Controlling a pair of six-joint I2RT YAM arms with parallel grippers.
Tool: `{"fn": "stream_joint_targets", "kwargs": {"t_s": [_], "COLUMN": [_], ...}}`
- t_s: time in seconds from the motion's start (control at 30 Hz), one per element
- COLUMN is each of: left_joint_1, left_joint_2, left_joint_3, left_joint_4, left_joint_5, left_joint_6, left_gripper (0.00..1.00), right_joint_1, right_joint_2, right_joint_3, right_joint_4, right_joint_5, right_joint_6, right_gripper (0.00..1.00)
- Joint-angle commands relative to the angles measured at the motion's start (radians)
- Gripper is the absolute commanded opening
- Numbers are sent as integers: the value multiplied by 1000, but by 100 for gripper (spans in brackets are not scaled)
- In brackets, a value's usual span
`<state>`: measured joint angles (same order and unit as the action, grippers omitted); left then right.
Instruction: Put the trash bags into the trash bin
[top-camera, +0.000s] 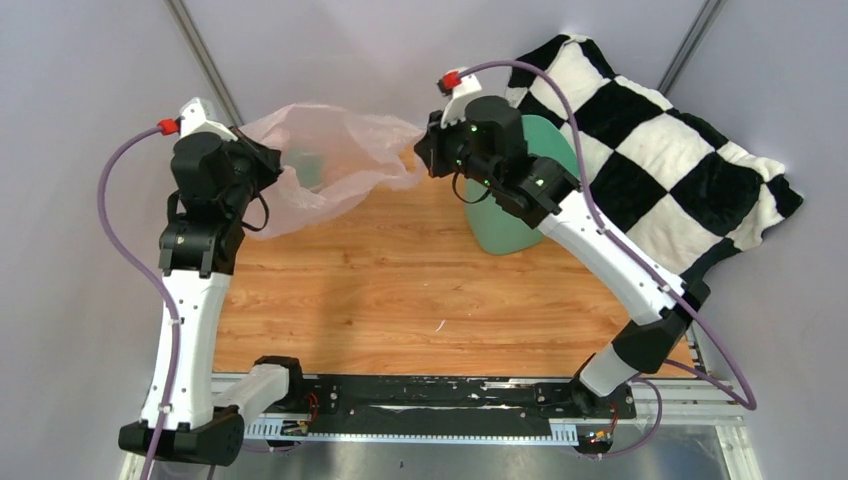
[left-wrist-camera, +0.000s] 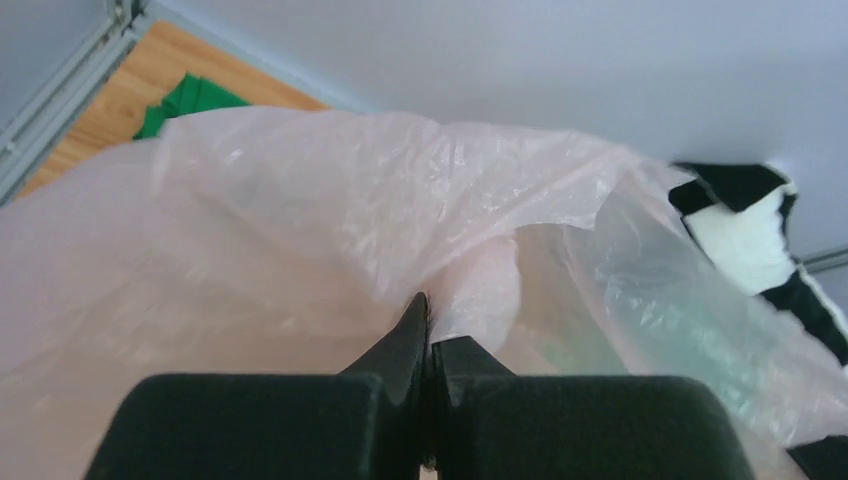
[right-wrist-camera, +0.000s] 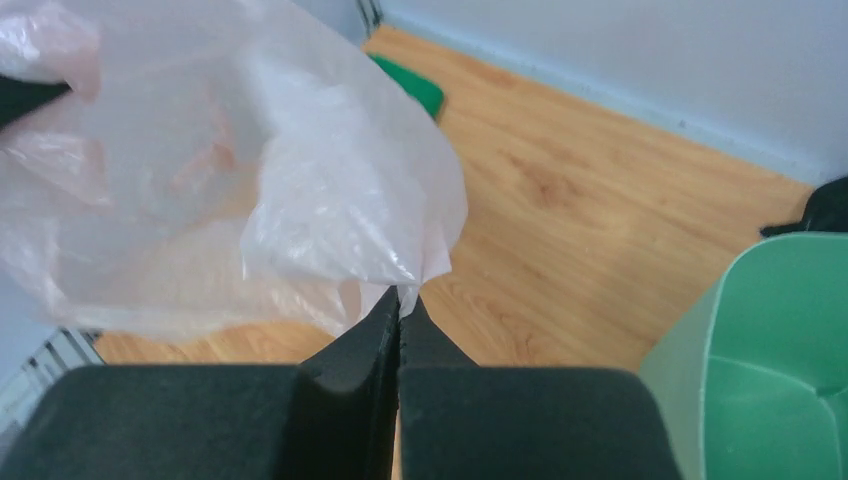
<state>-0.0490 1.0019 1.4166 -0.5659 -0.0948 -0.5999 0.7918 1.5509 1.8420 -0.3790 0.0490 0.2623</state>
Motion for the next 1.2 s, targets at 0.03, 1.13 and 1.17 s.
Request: {"fn": "stream_joint_targets", "kwargs": {"t_s": [0.03,1.13,1.17], "left_joint_1": [0,172,177], "left_joint_2": [41,173,122], "left_joint_3": [-34,-220,-228], "left_joint_4": [-39,82,58], "left_joint_5": [70,30,19], "left_joint_6": [38,-30,-10], "left_gripper": [0,0,0], "right_joint_1": [15,236,258], "right_joint_2": [59,397,367], "right_joint_3": [-71,9,-26], "right_joint_4": [-56,-33,4], "right_joint_5": [19,-76,-55], "right_joint_6": [-11,-61,-71], "right_gripper": [0,0,0]}}
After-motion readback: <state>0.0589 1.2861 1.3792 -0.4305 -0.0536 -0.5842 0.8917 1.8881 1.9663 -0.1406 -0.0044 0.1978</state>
